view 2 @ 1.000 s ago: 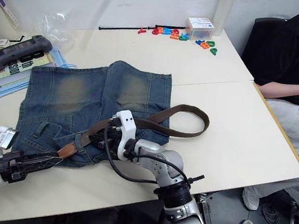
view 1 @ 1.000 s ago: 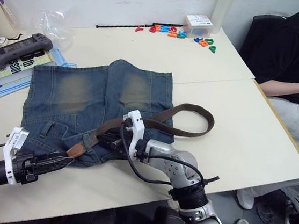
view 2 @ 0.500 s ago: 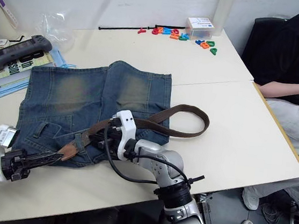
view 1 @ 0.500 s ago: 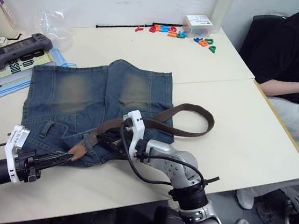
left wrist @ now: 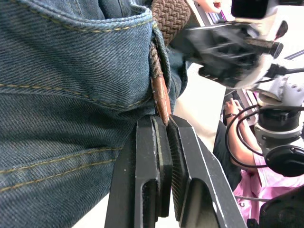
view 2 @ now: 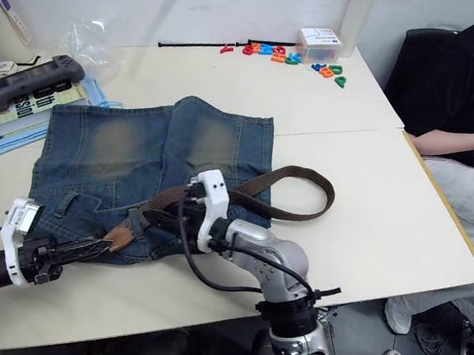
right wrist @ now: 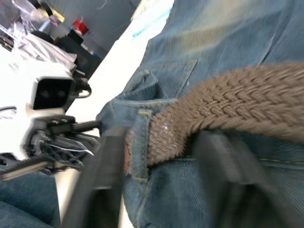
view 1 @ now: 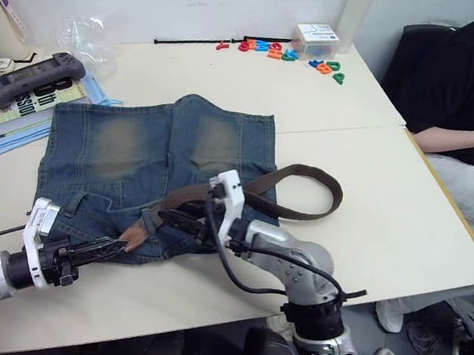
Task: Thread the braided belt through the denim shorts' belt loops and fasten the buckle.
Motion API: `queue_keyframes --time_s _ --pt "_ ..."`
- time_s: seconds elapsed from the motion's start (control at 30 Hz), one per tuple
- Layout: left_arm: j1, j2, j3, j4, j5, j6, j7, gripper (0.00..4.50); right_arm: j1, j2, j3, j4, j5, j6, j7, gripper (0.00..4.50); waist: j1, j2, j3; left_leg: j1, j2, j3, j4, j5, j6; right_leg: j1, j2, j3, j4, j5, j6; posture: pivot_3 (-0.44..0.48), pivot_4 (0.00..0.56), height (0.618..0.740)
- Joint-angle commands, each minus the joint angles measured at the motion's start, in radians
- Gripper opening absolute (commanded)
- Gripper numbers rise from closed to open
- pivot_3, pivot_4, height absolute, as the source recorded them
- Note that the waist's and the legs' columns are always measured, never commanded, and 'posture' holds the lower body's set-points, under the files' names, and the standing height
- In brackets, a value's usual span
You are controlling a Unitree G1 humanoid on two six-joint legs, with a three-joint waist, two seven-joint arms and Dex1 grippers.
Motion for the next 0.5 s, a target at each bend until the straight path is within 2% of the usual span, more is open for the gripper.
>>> queue_keyframes --time_s 0.03,0.07,0.17,0.27,0.33,0.4,0.5 --pt "0.001 -0.021 -0.01 -0.026 -0.006 -0.011 0.019 0.0 0.047 -0.053 -0.059 -0.181 0.073 0.08 -0.032 4.0 0.001 0.0 0.0 0.0 0.0 0.0 0.0 0.0 0.0 0.0 0.0 0.0 0.0 0.0 0.0 0.0 0.15 0.703" --pt "-0.001 -0.028 -0.015 -0.03 -0.007 -0.012 0.025 0.0 0.067 -0.097 -0.067 -0.242 0.074 0.093 -0.034 4.47 0.003 0.0 0.0 0.0 0.0 0.0 0.0 0.0 0.0 0.0 0.0 0.0 0.0 0.0 0.0 0.0 0.15 0.703" --pt "-0.006 -0.047 -0.025 -0.041 -0.014 -0.014 0.041 0.0 0.124 -0.241 -0.084 -0.407 0.073 0.095 -0.017 4.47 0.013 0.0 0.0 0.0 -0.001 0.0 0.0 -0.001 0.001 0.001 0.0 -0.001 -0.001 0.0 0.0 0.0 0.15 0.703" --pt "-0.013 -0.064 -0.034 -0.05 -0.02 -0.014 0.055 0.0 0.182 -0.471 -0.028 -0.532 -0.072 -0.03 0.019 4.47 0.025 0.0 0.0 0.0 -0.001 0.001 0.001 -0.001 0.002 0.001 0.0 -0.001 -0.007 0.0 0.0 0.0 0.15 0.703" --pt "-0.02 -0.071 -0.043 -0.052 -0.023 -0.015 0.062 0.0 0.208 -0.62 0.053 -0.568 -0.189 -0.114 0.045 4.47 0.027 0.0 0.0 0.001 -0.001 0.002 0.001 -0.001 0.002 0.001 0.0 -0.001 -0.007 0.0 0.0 0.0 0.15 0.703" --pt "-0.03 -0.079 -0.054 -0.05 -0.022 -0.017 0.066 0.0 0.213 -0.776 0.209 -0.567 -0.386 -0.252 0.069 4.47 0.027 -0.001 0.0 0.001 -0.001 0.002 0.001 -0.001 0.002 0.001 0.001 -0.001 -0.007 0.0 0.0 0.0 0.15 0.703" --pt "-0.037 -0.087 -0.063 -0.047 -0.019 -0.021 0.069 0.0 0.203 -0.845 0.334 -0.515 -0.575 -0.389 0.051 4.47 0.026 -0.002 0.0 0.001 -0.001 0.002 0.001 -0.001 0.001 0.002 0.001 -0.001 -0.007 0.0 0.0 0.0 0.15 0.703"
